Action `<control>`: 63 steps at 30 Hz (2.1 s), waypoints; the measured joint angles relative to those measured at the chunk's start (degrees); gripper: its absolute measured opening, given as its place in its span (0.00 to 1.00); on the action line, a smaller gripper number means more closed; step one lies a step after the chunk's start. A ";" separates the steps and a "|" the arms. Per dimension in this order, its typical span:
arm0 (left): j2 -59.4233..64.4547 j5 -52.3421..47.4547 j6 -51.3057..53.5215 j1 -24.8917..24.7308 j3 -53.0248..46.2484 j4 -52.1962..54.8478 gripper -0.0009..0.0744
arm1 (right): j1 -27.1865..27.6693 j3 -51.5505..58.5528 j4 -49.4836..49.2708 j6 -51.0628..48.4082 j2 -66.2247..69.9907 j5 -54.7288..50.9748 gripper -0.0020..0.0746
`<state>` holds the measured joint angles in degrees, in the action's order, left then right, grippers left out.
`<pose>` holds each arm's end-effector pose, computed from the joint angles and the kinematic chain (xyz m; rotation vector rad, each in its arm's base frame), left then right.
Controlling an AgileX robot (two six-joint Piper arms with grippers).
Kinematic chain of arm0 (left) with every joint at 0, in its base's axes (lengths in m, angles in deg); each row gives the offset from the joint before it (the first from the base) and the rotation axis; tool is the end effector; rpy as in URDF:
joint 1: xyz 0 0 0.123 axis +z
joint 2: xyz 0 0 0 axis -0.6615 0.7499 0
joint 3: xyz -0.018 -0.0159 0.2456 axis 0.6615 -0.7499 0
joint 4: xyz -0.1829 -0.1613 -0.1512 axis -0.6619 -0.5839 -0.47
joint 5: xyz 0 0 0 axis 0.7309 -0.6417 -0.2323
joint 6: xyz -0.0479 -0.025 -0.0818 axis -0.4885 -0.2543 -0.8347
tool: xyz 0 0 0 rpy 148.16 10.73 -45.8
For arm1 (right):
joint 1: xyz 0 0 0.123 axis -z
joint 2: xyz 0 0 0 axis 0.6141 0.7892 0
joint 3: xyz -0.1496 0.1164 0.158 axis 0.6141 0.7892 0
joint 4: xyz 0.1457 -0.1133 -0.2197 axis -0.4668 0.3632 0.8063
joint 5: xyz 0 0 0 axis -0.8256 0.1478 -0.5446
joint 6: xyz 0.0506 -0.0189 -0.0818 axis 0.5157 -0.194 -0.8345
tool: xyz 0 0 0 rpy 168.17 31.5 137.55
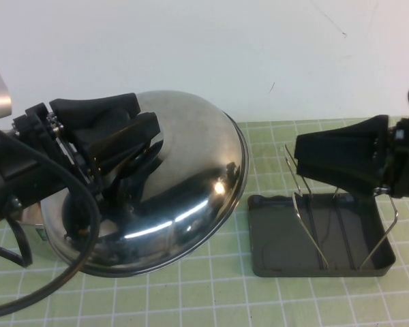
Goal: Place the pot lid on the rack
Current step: Hand over the pot lid, then place the pot lid on the pot rack
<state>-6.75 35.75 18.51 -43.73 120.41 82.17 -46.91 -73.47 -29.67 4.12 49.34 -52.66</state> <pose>0.2626 -0.0930 0.2761 0.6534 1.3415 -0.9894 0.2811 0.1325 0.2315 -0.2032 2.0275 1.6311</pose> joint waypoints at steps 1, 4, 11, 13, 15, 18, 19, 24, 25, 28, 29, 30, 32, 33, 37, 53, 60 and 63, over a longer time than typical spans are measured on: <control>0.00 0.00 0.00 0.00 0.00 0.00 0.42 | -0.58 -0.26 0.00 0.27 0.47 0.00 0.63; 0.00 0.00 -0.24 0.00 0.00 0.24 0.42 | -3.00 -1.17 0.15 0.64 1.63 0.87 0.63; 0.00 0.00 -1.48 0.00 0.00 1.57 0.42 | -9.19 -6.98 0.15 0.78 4.25 2.86 0.63; 0.00 0.10 -1.47 0.00 0.00 1.57 0.42 | -10.45 -8.57 0.15 0.78 4.89 3.53 0.63; 0.00 0.10 -1.47 0.00 0.00 1.57 0.42 | -11.41 -9.87 0.15 0.99 5.71 4.29 0.63; 0.00 0.10 -2.03 0.00 0.00 1.57 0.42 | -12.87 -11.78 0.15 1.97 6.96 5.04 0.63; 0.00 0.24 -2.05 0.00 0.00 1.57 0.42 | -13.25 -12.27 0.23 2.09 7.24 5.34 0.63; 0.00 0.46 -2.50 0.00 0.00 1.22 0.42 | -15.30 -15.41 0.37 1.75 9.05 6.11 0.63; -0.02 0.46 -2.57 0.00 0.00 1.23 0.42 | -15.53 -15.99 0.50 1.18 9.32 6.25 0.61; -0.25 0.46 -3.42 0.10 0.00 1.35 0.42 | -15.88 -17.90 0.36 -0.82 9.74 6.38 0.54; -0.25 0.46 -3.97 0.10 0.00 1.58 0.42 | -15.88 -18.47 0.24 -1.42 9.74 6.38 0.52; -0.25 0.34 -4.61 0.10 0.00 1.58 0.42 | -15.91 -18.97 0.24 -2.08 9.74 6.27 0.50; -0.38 0.34 -5.07 0.10 0.00 1.58 0.42 | -15.91 -19.46 0.24 -3.23 9.74 6.27 0.50; -0.38 0.34 -5.12 0.21 0.00 1.58 0.42 | -15.91 -19.55 0.24 -3.45 9.74 6.16 0.49; -0.38 0.12 -6.40 0.21 0.00 1.67 0.42 | -15.91 -19.60 0.24 -3.88 9.74 6.16 0.49; -0.38 -0.25 -13.79 0.09 0.00 4.36 0.80 | -16.40 -20.82 1.53 -6.81 9.87 5.71 0.07; -0.38 -0.61 -13.44 0.09 0.00 4.70 0.70 | -16.40 -27.12 1.53 -10.33 9.91 4.44 0.06; -0.38 -0.65 -13.44 0.21 0.00 5.73 0.56 | -16.40 -28.30 1.53 -10.57 9.46 4.66 0.06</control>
<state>-7.12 35.10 5.07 -43.52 120.41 87.91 -63.31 -101.77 -28.14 -6.46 58.79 -48.00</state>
